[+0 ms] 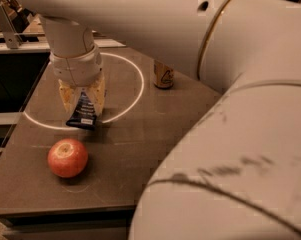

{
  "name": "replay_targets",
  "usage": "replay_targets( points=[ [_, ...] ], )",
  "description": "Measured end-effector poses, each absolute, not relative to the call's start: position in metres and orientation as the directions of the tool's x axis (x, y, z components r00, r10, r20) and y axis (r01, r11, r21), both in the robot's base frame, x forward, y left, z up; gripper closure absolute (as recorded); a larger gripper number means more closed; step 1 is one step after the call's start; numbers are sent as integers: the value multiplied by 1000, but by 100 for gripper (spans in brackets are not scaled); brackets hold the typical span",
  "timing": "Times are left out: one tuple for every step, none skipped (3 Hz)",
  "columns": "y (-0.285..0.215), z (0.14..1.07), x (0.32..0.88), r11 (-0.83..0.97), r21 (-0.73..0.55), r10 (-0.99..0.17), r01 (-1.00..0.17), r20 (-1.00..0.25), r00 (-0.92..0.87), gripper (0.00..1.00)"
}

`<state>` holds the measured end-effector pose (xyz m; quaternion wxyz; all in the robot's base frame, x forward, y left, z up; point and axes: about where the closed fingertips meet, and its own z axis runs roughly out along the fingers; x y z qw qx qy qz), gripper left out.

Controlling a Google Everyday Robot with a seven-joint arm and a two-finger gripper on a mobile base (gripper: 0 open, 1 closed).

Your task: Move rxbar blueberry near apple

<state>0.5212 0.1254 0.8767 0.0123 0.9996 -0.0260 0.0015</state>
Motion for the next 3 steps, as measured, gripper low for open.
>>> replay_targets(
  points=[
    [132,864,518,-999,18,-36,-36,-36,999,100],
    [135,855,517,-999,20,-26,-24,-70,997,84],
    [137,851,516,-1000,20,-14,-12,-90,996,61]
  ],
)
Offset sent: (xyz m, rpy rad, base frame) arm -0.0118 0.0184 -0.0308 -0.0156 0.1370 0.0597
